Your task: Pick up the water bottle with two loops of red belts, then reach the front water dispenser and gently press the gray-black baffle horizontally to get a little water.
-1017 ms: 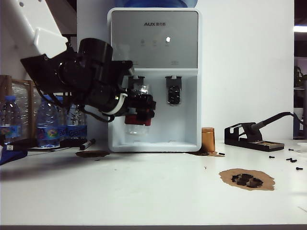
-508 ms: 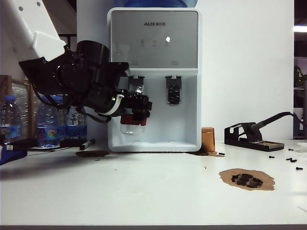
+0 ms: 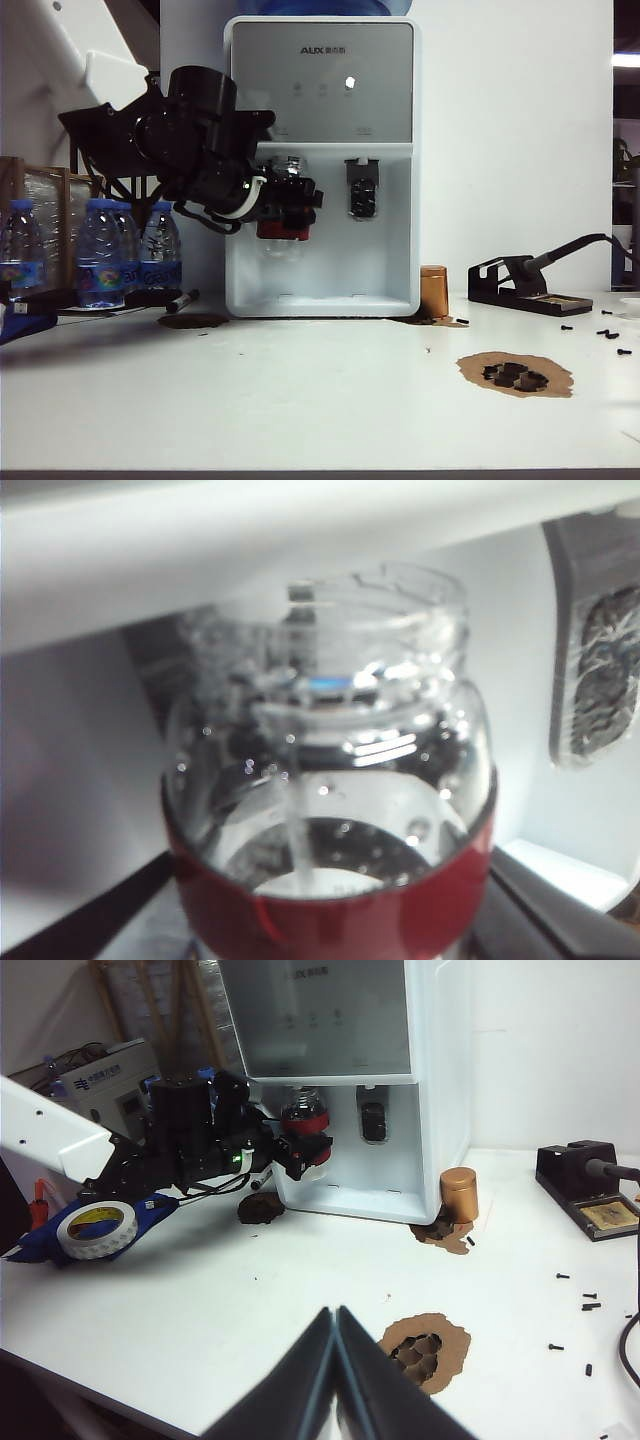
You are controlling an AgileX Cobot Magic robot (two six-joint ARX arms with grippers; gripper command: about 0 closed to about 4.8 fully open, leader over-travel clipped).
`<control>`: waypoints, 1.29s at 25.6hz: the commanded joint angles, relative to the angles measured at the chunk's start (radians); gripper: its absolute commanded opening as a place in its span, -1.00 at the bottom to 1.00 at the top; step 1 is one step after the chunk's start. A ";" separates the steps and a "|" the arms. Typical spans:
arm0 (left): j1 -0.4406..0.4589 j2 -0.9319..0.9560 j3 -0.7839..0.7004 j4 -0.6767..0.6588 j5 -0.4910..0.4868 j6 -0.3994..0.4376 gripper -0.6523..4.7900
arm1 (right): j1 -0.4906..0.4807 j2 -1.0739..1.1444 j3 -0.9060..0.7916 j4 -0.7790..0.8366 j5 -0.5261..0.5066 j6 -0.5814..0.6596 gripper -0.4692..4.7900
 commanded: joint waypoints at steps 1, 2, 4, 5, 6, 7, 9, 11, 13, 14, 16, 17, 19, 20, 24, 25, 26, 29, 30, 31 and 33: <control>0.006 0.000 0.011 0.016 -0.026 -0.005 -0.78 | 0.001 0.000 0.004 0.025 0.001 -0.005 -0.83; 0.014 0.000 0.011 0.006 -0.035 -0.005 -0.78 | 0.001 0.000 0.004 0.028 0.002 -0.007 -0.83; 0.017 0.004 0.011 0.000 -0.040 -0.005 -0.78 | 0.001 0.000 0.004 0.034 0.001 -0.007 -0.83; 0.019 0.005 0.011 -0.001 -0.040 -0.006 -0.78 | 0.001 0.000 0.004 0.036 0.001 -0.007 -0.83; 0.028 0.005 0.010 -0.002 -0.040 -0.006 -0.78 | 0.001 0.000 0.004 0.037 0.001 -0.007 -0.83; 0.032 0.006 0.010 -0.005 -0.037 -0.014 -0.78 | 0.001 0.000 0.004 0.037 0.001 -0.007 -0.83; 0.038 0.006 0.009 -0.007 -0.034 -0.026 -0.78 | 0.001 0.000 0.004 0.037 0.002 -0.007 -0.83; 0.040 0.006 0.010 -0.006 -0.034 -0.032 -0.78 | 0.001 0.000 0.004 0.040 0.001 -0.007 -0.83; 0.040 0.006 0.010 -0.006 -0.034 -0.032 -0.78 | 0.001 0.000 0.004 0.047 0.001 -0.007 -0.83; 0.039 0.006 0.010 -0.005 -0.034 -0.032 -0.78 | 0.001 0.000 0.004 0.050 0.001 -0.007 -0.83; 0.035 0.006 0.010 -0.005 -0.034 -0.032 -0.78 | 0.001 0.000 0.004 0.051 0.001 -0.007 -0.83; 0.035 0.006 0.010 -0.005 -0.034 -0.032 -0.78 | 0.001 0.000 0.004 0.051 0.001 -0.007 -0.83; 0.034 0.006 0.010 -0.005 -0.034 -0.032 -0.78 | 0.001 0.000 0.004 0.051 0.001 -0.007 -0.83; 0.034 0.006 0.010 -0.005 -0.034 -0.032 -0.78 | 0.001 0.000 0.004 0.051 0.001 -0.007 -0.83; 0.027 0.006 0.010 -0.006 -0.034 -0.032 -0.78 | 0.001 0.000 0.004 0.048 0.001 -0.007 -0.83; 0.025 0.006 0.010 -0.006 -0.034 -0.032 -0.78 | 0.001 0.000 0.004 0.048 0.001 -0.007 -0.83; 0.021 0.006 0.009 -0.006 -0.034 -0.032 -0.78 | 0.001 0.000 0.004 0.049 0.001 -0.007 -0.83; 0.013 0.006 0.009 -0.007 -0.014 -0.031 -0.78 | 0.001 0.000 0.004 0.048 0.001 -0.007 -0.83; 0.008 0.006 0.009 -0.010 -0.006 -0.031 -0.78 | 0.001 0.000 0.004 0.048 0.002 -0.007 -0.83; 0.006 0.006 0.009 -0.013 -0.001 -0.031 -0.78 | 0.001 0.000 0.004 0.048 0.002 -0.007 -0.83; 0.000 0.006 0.008 -0.014 0.004 -0.031 -0.78 | 0.001 0.000 0.004 0.048 0.001 -0.007 -0.83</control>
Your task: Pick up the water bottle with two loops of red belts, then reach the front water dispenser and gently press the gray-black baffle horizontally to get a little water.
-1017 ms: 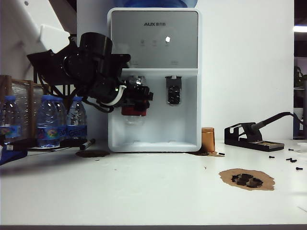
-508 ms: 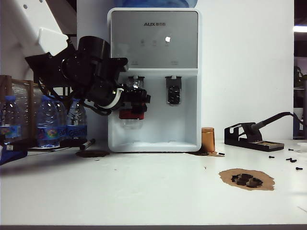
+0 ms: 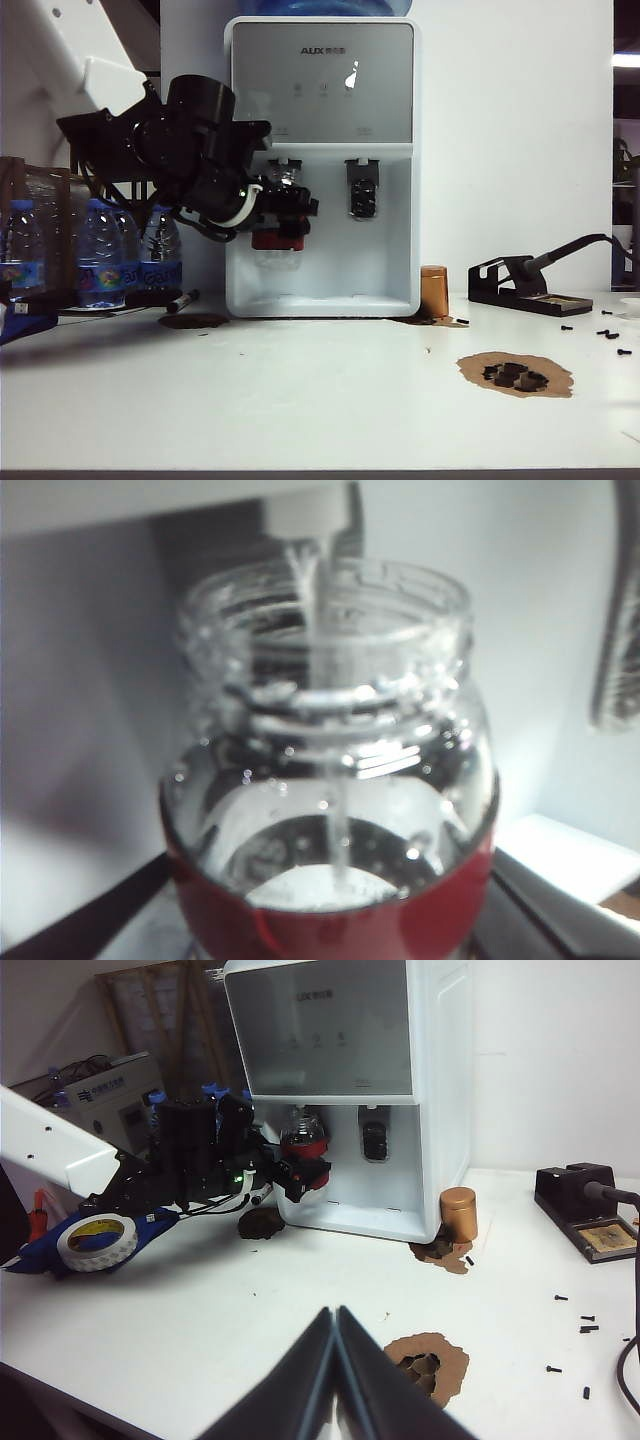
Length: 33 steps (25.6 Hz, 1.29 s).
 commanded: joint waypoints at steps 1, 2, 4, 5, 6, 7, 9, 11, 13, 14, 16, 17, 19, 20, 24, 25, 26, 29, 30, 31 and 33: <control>-0.013 -0.005 0.007 0.013 0.010 -0.005 -0.78 | 0.001 0.000 0.004 0.014 0.001 -0.004 -0.83; -0.012 -0.005 0.007 0.011 0.010 -0.005 -0.78 | 0.001 0.000 0.004 0.014 0.001 -0.003 -0.83; -0.013 -0.006 0.007 -0.019 0.010 -0.005 -0.78 | 0.001 0.000 0.004 0.013 0.001 -0.003 -0.83; -0.011 -0.007 0.006 -0.041 0.010 -0.005 -0.78 | 0.001 0.000 0.004 0.013 0.001 -0.003 -0.83; -0.008 -0.012 0.000 -0.050 0.010 -0.005 -0.78 | 0.001 0.000 0.004 0.013 0.001 -0.003 -0.83; -0.008 -0.017 -0.005 -0.057 0.010 -0.005 -0.78 | 0.001 0.000 0.004 0.013 0.001 -0.003 -0.83; -0.007 -0.027 -0.015 -0.059 0.012 -0.005 -0.78 | 0.001 0.000 0.004 0.013 0.001 -0.003 -0.83; -0.009 -0.048 -0.037 -0.058 0.025 -0.005 -0.78 | 0.001 0.000 0.004 0.014 0.001 -0.003 -0.83; -0.012 -0.076 -0.064 -0.057 0.053 -0.005 -0.78 | 0.001 0.000 0.004 0.014 0.001 -0.004 -0.83; -0.014 -0.091 -0.077 -0.056 0.060 -0.005 -0.78 | 0.001 0.000 0.004 0.014 0.001 -0.004 -0.83; -0.024 -0.121 -0.105 -0.055 0.060 -0.005 -0.78 | 0.001 0.000 0.004 0.014 0.001 -0.004 -0.83; -0.029 -0.142 -0.126 -0.055 0.066 -0.005 -0.78 | 0.001 0.000 0.003 0.014 0.001 -0.004 -0.83; -0.040 -0.177 -0.159 -0.056 0.085 -0.005 -0.78 | 0.001 0.000 0.003 0.014 0.002 -0.004 -0.83; -0.047 -0.195 -0.177 -0.055 0.095 -0.005 -0.78 | 0.001 0.000 0.003 0.016 0.002 -0.004 -0.83; -0.075 -0.285 -0.263 -0.055 0.145 -0.005 -0.78 | 0.001 0.000 -0.004 0.050 0.002 -0.004 -0.83; -0.082 -0.306 -0.283 -0.054 0.165 -0.005 -0.78 | 0.001 0.000 -0.013 0.069 0.002 -0.004 -0.83; -0.089 -0.329 -0.304 -0.052 0.182 -0.005 -0.78 | 0.001 0.001 -0.025 0.093 0.001 -0.003 -0.83; -0.137 -0.404 -0.406 0.026 0.239 -0.026 -0.78 | 0.001 0.004 -0.104 0.154 -0.021 0.019 -0.83; -0.164 -0.423 -0.455 0.082 0.239 -0.045 -0.78 | 0.001 0.008 -0.142 0.157 -0.048 0.038 -0.83; -0.182 -0.431 -0.481 0.114 0.238 -0.050 -0.78 | 0.001 0.011 -0.168 0.166 -0.068 0.050 -0.83; -0.244 -0.435 -0.575 0.235 0.238 -0.050 -0.78 | 0.001 0.023 -0.193 0.271 -0.104 0.090 -0.82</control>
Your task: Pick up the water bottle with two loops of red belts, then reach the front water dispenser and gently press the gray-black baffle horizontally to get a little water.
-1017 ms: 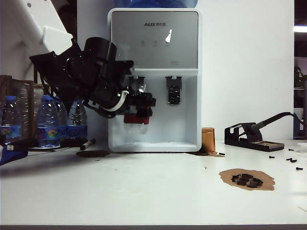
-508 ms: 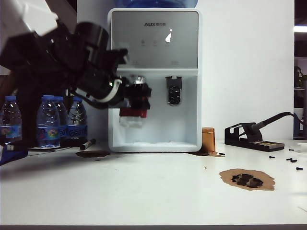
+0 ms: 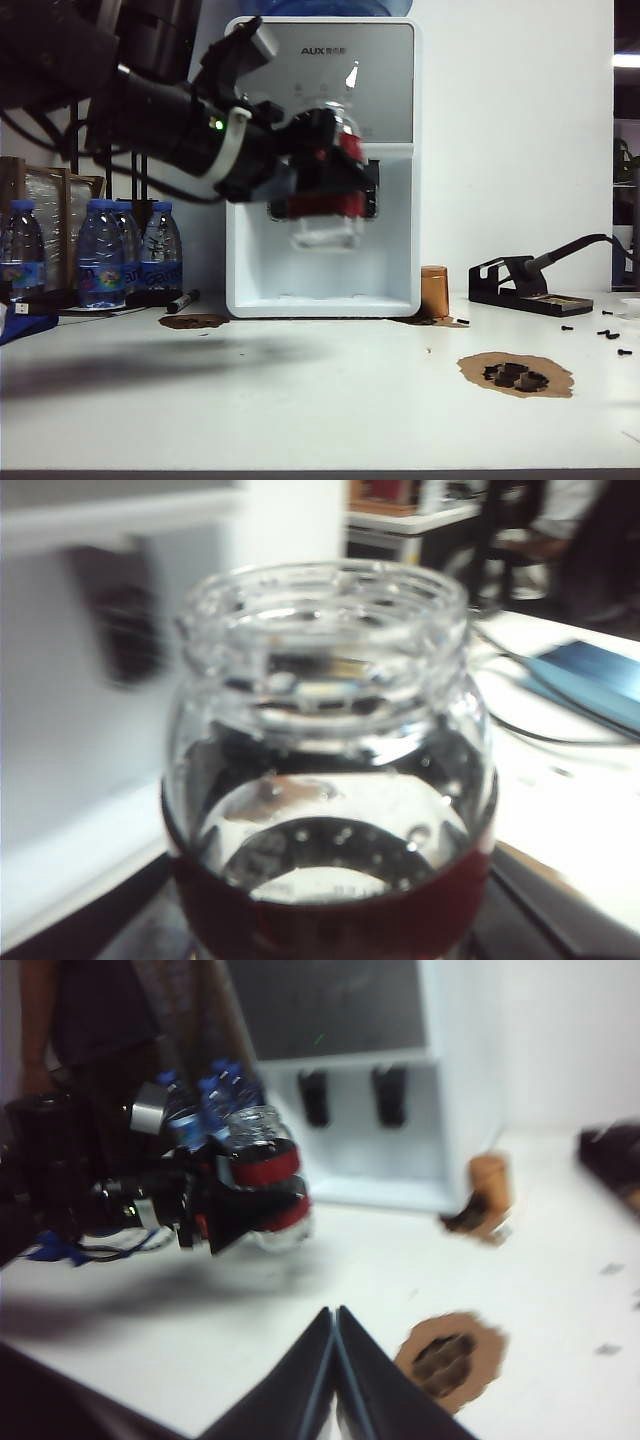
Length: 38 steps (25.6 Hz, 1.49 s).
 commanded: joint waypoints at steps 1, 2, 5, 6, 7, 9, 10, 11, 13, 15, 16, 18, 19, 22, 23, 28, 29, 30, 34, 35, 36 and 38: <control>-0.064 -0.006 -0.089 0.166 0.007 -0.008 -0.78 | 0.001 0.018 -0.008 0.143 -0.041 0.042 -0.83; -0.079 -0.005 -0.109 0.198 0.006 -0.009 -0.78 | 0.001 0.018 -0.008 0.179 -0.040 0.044 -0.83; -0.101 0.004 -0.151 0.245 0.003 -0.009 -0.78 | 0.001 0.040 -0.008 0.277 -0.032 0.078 -0.83; -0.106 0.009 -0.159 0.245 0.003 -0.008 -0.78 | 0.001 0.056 -0.009 0.301 -0.031 0.079 -0.83; -0.109 0.017 -0.168 0.245 0.003 -0.008 -0.78 | 0.001 0.076 -0.010 0.322 -0.029 0.079 -0.83; -0.110 0.042 -0.187 0.259 0.000 -0.008 -0.78 | 0.001 0.127 -0.014 0.357 -0.030 0.079 -0.83; -0.109 0.055 -0.193 0.269 0.000 -0.008 -0.78 | 0.001 0.151 -0.015 0.368 -0.031 0.079 -0.83; -0.109 0.068 -0.198 0.276 0.000 -0.003 -0.78 | 0.001 0.178 -0.016 0.381 -0.034 0.079 -0.83; -0.109 0.097 -0.207 0.292 0.000 0.026 -0.78 | 0.001 0.234 -0.017 0.417 -0.035 0.079 -0.82; -0.109 0.115 -0.213 0.306 0.001 0.051 -0.78 | 0.001 0.277 -0.018 0.455 -0.040 0.079 -0.82; -0.109 0.122 -0.216 0.316 0.000 0.052 -0.78 | 0.001 0.297 -0.018 0.466 -0.041 0.079 -0.83; -0.108 0.134 -0.216 0.322 0.000 0.052 -0.78 | 0.001 0.339 -0.018 0.469 -0.041 0.079 -0.83; -0.108 0.136 -0.216 0.322 0.000 0.052 -0.78 | 0.001 0.362 -0.018 0.457 -0.041 0.079 -0.83; -0.109 0.152 -0.222 0.320 0.000 0.069 -0.78 | 0.001 0.466 -0.020 0.376 -0.066 0.071 -0.83; -0.109 0.163 -0.225 0.320 0.000 0.083 -0.78 | 0.001 0.509 -0.021 0.381 -0.110 0.070 -0.83; -0.108 0.185 -0.251 0.313 -0.002 0.110 -0.78 | 0.002 0.612 -0.020 0.523 -0.122 0.090 -0.83; -0.108 0.185 -0.251 0.299 -0.006 0.123 -0.78 | 0.002 0.629 -0.020 0.537 -0.119 0.090 -0.83; -0.109 0.185 -0.251 0.280 -0.012 0.134 -0.78 | 0.002 0.641 -0.020 0.541 -0.119 0.090 -0.83; -0.104 0.185 -0.259 0.240 -0.082 0.165 -0.78 | 0.016 0.712 -0.021 0.578 -0.119 0.090 -0.83; -0.096 0.185 -0.265 0.235 -0.083 0.176 -0.78 | 0.024 0.734 -0.021 0.593 -0.119 0.089 -0.83; -0.089 0.185 -0.269 0.229 -0.084 0.179 -0.78 | 0.036 0.762 -0.021 0.617 -0.114 0.090 -0.83; -0.071 0.185 -0.279 0.222 -0.083 0.179 -0.78 | 0.056 0.808 -0.021 0.665 -0.086 0.090 -0.83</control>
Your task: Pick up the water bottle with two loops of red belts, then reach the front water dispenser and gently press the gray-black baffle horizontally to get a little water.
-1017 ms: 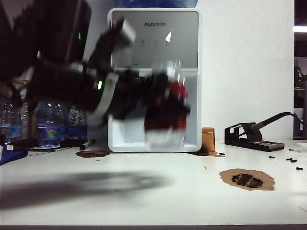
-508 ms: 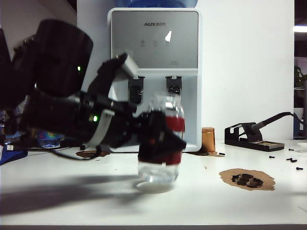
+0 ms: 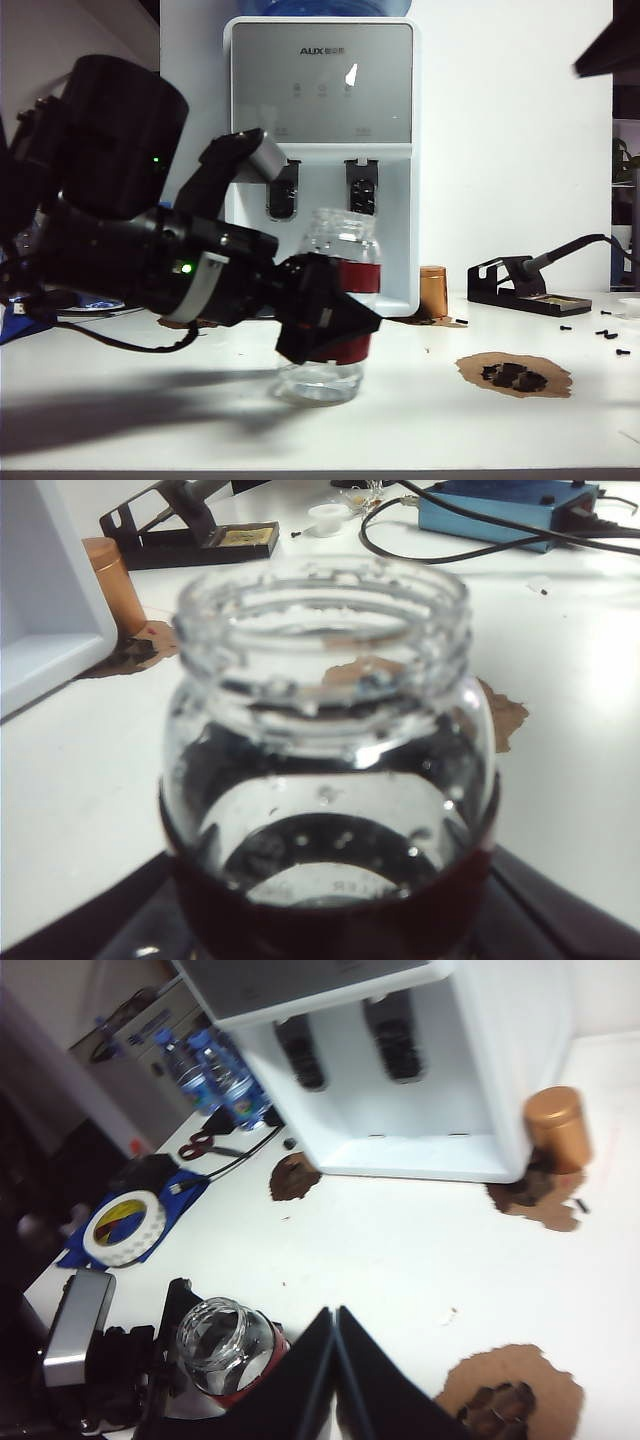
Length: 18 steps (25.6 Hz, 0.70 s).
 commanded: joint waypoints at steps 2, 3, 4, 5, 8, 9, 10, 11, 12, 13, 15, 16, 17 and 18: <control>0.050 0.006 -0.029 -0.093 -0.047 0.026 -0.78 | 0.057 0.097 0.004 0.131 0.059 0.004 -0.83; 0.059 0.006 -0.034 -0.096 -0.048 0.025 -0.78 | 0.076 0.118 0.004 0.153 0.068 0.004 -0.83; 0.069 0.006 -0.038 -0.099 -0.048 0.025 -0.78 | 0.097 0.140 0.004 0.175 0.077 0.004 -0.83; 0.077 0.006 -0.042 -0.100 -0.048 0.025 -0.78 | 0.116 0.162 0.004 0.196 0.089 0.003 -0.83; 0.102 0.006 -0.043 -0.116 -0.047 0.025 -0.78 | 0.178 0.235 0.004 0.276 0.114 -0.008 -0.83; 0.107 0.006 -0.043 -0.121 -0.047 0.025 -0.78 | 0.192 0.253 0.004 0.300 0.114 -0.012 -0.83; 0.107 0.006 -0.043 -0.128 -0.047 0.025 -0.77 | 0.223 0.293 0.004 0.357 0.115 -0.027 -0.83; 0.107 0.006 -0.043 -0.135 -0.045 0.025 -0.59 | 0.235 0.319 0.004 0.400 0.119 -0.049 -0.83; 0.105 0.006 -0.043 -0.137 -0.045 0.025 -0.36 | 0.241 0.334 0.004 0.420 0.129 -0.061 -0.83; 0.105 0.006 -0.043 -0.143 -0.045 0.025 -0.01 | 0.251 0.361 0.004 0.458 0.159 -0.086 -0.83; 0.105 0.006 -0.043 -0.144 -0.046 0.025 0.05 | 0.251 0.394 0.003 0.511 0.200 -0.119 -0.83; 0.105 0.006 -0.043 -0.143 -0.045 0.024 0.12 | 0.251 0.406 0.003 0.528 0.217 -0.129 -0.83; 0.106 0.006 -0.043 -0.140 -0.042 0.025 0.32 | 0.251 0.413 0.003 0.536 0.224 -0.134 -0.83; 0.106 0.006 -0.043 -0.136 -0.039 0.025 0.51 | 0.251 0.417 0.003 0.538 0.240 -0.140 -0.83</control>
